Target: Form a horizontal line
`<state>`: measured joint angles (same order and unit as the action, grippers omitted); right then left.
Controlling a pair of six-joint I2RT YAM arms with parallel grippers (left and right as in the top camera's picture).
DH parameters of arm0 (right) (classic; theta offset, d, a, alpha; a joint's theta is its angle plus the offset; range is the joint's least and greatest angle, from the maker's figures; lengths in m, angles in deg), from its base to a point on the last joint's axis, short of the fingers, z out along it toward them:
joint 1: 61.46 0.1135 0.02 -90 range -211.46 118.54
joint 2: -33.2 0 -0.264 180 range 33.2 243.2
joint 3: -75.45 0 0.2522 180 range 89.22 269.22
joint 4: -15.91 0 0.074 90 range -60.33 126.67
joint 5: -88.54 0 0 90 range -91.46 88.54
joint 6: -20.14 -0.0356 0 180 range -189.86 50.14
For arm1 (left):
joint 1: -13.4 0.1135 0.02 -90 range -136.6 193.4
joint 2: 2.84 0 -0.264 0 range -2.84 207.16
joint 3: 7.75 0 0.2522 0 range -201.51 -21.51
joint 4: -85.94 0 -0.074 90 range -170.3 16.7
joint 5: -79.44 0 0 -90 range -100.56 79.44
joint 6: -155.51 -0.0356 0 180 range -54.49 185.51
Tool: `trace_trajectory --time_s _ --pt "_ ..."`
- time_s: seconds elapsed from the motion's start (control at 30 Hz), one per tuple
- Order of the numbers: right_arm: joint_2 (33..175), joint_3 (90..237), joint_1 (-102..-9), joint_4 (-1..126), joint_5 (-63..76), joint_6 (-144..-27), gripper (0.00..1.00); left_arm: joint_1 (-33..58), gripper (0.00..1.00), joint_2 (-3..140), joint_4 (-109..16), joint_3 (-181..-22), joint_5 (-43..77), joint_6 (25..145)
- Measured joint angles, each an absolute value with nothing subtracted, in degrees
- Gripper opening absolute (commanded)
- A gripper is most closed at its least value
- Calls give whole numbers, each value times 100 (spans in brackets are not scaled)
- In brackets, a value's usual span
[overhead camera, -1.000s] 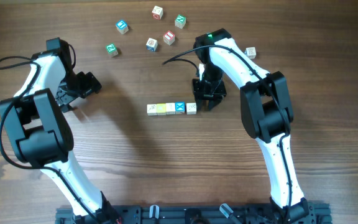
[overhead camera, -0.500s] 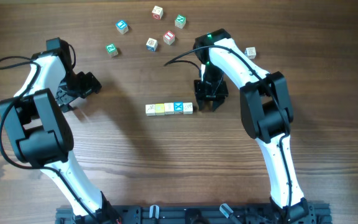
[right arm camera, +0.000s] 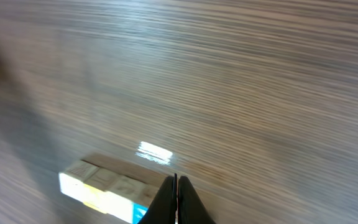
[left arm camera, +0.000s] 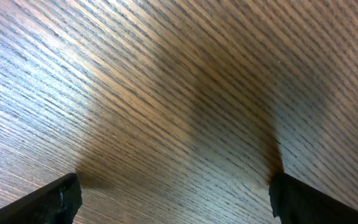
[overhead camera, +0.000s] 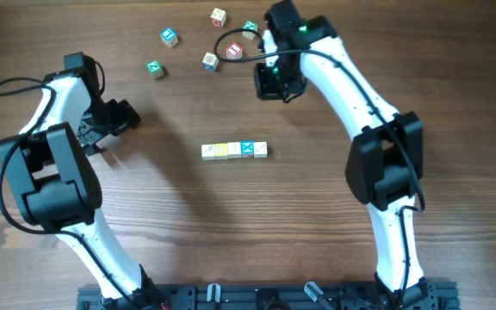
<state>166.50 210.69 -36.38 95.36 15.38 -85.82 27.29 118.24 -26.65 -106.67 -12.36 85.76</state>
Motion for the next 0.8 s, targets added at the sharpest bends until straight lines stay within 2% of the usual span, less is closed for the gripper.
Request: trace_trajectory --time_s 0.23,0.3,0.33,0.4,0.7,0.8 --pt "16650 20741 -2755 8966 940 -8915 5 2729 100 11824 -2665 -10667 -1234 8576" --pt "16650 20741 -2679 8955 723 -9109 10 2729 100 11824 -2665 -10667 -1234 8576" --pt "16650 20741 -2690 8959 660 -9181 4 2729 100 11824 -2665 -10667 -1234 8576" --pt "16650 20741 -2718 8981 516 -9284 4 2729 100 11824 -2665 -10667 -1234 8576" --pt "16648 20730 -3566 11045 714 -9006 4 2729 100 11824 -2665 -10667 -1234 8576" --pt "16593 20725 -3523 11552 618 -8834 4 2729 100 11824 -2665 -10667 -1234 8576"
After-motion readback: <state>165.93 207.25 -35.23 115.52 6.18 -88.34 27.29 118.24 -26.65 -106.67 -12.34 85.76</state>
